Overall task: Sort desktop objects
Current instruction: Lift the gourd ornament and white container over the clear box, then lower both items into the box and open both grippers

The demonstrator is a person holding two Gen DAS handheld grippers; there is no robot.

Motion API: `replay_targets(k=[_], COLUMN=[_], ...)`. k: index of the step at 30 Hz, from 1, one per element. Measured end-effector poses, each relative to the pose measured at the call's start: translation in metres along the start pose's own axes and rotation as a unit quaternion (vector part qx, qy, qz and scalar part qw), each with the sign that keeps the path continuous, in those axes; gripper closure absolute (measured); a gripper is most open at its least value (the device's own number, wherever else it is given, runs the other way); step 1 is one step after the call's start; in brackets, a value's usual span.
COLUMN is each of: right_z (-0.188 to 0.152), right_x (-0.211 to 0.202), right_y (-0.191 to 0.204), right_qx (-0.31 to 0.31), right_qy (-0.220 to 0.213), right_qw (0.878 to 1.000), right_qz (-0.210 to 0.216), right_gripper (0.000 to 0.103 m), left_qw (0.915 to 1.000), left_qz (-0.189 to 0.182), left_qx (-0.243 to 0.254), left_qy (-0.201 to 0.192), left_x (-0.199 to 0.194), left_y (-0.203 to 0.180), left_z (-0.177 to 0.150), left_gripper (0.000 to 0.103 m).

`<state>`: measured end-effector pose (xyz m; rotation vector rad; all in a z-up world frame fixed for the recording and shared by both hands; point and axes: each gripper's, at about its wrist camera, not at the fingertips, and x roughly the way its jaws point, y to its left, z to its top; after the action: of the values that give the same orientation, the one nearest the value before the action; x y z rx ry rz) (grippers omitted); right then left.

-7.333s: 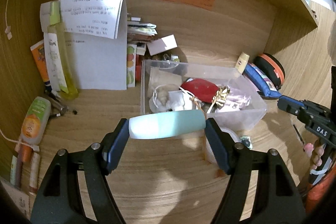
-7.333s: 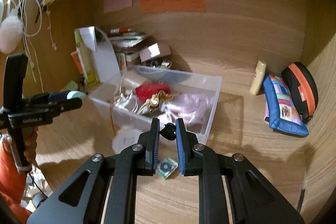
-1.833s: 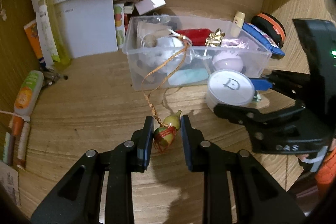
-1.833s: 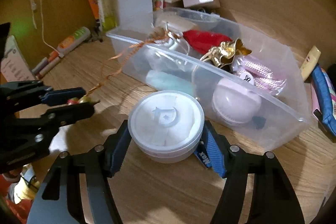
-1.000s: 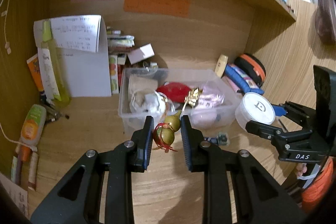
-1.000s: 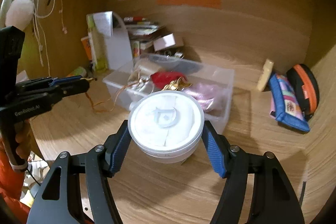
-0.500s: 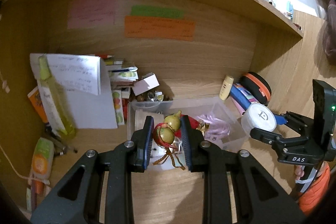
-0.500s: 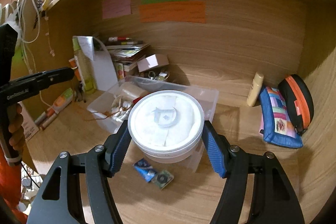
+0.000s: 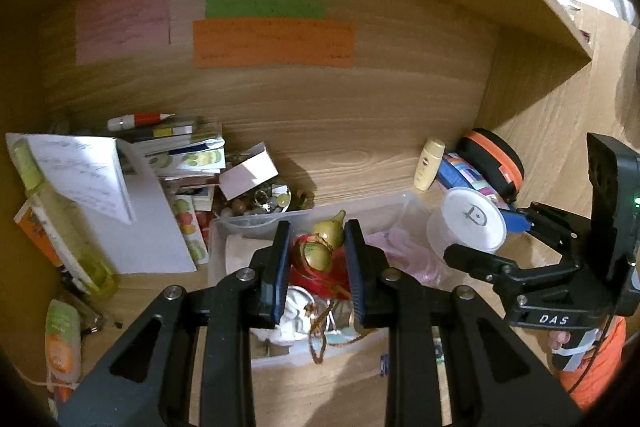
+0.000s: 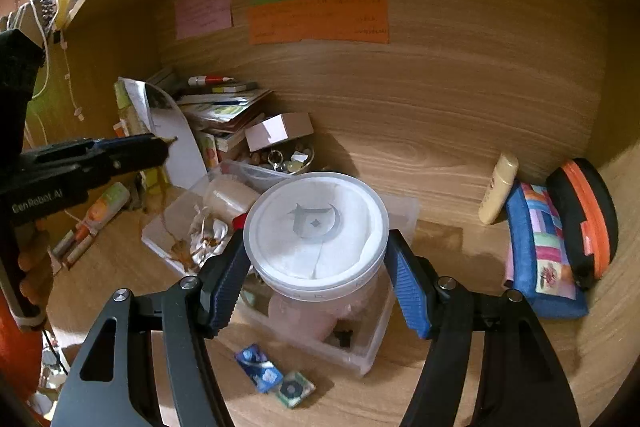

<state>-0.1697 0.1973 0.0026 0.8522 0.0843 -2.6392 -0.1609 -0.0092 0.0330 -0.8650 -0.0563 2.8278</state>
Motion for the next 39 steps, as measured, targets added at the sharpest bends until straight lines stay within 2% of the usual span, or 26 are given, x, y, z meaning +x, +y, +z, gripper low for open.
replay_targets(k=[7, 10, 15, 23, 31, 39], right_z=[0.013, 0.017, 0.012, 0.002, -0.005, -0.009], right_x=[0.021, 0.034, 0.054, 0.074, 0.085, 0.091], right_y=[-0.006, -0.004, -0.009, -0.016, -0.01, -0.01], right_qx=[0.025, 0.021, 0.034, 0.027, 0.005, 0.002], right_qy=[-0.006, 0.0, 0.016, 0.041, 0.052, 0.054], right_qw=[0.999, 1.0, 0.999, 0.999, 0.998, 0.997], right_qz=[0.021, 0.015, 0.026, -0.004, -0.046, -0.049], right_gripper=[0.04, 0.04, 0.04, 0.04, 0.04, 0.04], left_qw=[0.9999, 0.9996, 0.9991, 0.9974, 0.9961, 0.9956], left_qz=[0.001, 0.009, 0.004, -0.007, -0.011, -0.009], left_qx=[0.0, -0.003, -0.016, -0.021, -0.014, -0.005], left_qy=[0.016, 0.024, 0.039, 0.068, 0.086, 0.093], left_x=[0.032, 0.05, 0.076, 0.108, 0.119, 0.124], left_y=[-0.001, 0.0, 0.003, 0.006, 0.003, -0.001], left_z=[0.009, 0.01, 0.008, -0.004, -0.007, -0.009], left_gripper=[0.078, 0.078, 0.078, 0.078, 0.078, 0.078])
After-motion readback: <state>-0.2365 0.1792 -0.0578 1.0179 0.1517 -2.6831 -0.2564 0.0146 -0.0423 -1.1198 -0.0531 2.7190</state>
